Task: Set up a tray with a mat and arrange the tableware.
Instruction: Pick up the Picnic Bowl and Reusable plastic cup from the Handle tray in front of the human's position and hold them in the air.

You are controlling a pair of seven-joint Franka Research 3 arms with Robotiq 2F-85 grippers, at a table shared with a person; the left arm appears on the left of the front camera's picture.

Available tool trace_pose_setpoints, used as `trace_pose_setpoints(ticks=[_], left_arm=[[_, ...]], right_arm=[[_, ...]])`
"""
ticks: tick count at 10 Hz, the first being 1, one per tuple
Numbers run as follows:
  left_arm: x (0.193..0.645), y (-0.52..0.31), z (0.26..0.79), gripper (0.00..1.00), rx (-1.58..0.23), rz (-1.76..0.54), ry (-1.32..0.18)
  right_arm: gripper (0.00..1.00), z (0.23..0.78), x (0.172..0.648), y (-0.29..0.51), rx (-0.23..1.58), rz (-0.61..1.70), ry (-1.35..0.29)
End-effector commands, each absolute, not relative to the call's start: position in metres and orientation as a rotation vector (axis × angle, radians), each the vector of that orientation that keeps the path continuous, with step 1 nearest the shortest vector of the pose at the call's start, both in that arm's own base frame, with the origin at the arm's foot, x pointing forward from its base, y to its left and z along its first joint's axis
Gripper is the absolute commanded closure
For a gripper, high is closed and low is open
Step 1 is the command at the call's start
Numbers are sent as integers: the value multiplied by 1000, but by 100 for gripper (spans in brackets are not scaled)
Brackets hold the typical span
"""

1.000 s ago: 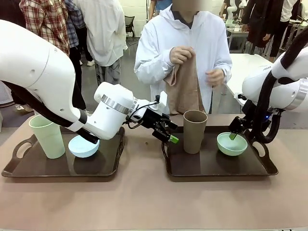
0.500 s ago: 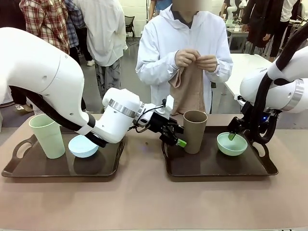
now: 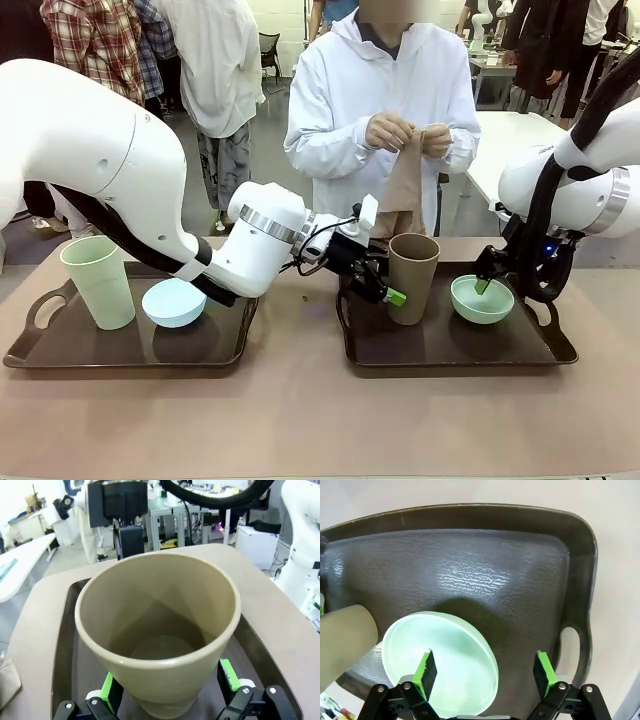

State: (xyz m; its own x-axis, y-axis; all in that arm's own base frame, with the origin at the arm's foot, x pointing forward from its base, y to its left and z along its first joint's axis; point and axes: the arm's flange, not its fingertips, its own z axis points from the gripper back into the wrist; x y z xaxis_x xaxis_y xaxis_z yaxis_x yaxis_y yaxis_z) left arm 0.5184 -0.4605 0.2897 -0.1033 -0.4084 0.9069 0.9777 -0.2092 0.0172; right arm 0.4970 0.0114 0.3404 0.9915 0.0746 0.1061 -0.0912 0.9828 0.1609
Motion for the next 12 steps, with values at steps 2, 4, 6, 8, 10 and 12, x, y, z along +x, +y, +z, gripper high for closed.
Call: trace_pose_setpoints(ticks=[2, 4, 6, 8, 10, 12], left_arm=[[514, -479, 281, 0, -1033, -1579, -882], [514, -485, 280, 0, -1036, -1577, -888], [515, -487, 282, 60, -1035, -1565, -907], [518, -482, 283, 100, -1028, -1562, -908], [520, -476, 281, 100, -1024, -1551, -905], [521, -475, 280, 100, -1024, -1553, -909]], right_arm=[[0, 343, 503, 12, 154, 65, -84], [0, 342, 503, 12, 157, 67, -77], [58, 342, 500, 11, 157, 96, -51], [100, 344, 498, 11, 140, 100, -50], [100, 346, 496, 8, 125, 85, -56], [100, 346, 497, 7, 123, 80, -65]])
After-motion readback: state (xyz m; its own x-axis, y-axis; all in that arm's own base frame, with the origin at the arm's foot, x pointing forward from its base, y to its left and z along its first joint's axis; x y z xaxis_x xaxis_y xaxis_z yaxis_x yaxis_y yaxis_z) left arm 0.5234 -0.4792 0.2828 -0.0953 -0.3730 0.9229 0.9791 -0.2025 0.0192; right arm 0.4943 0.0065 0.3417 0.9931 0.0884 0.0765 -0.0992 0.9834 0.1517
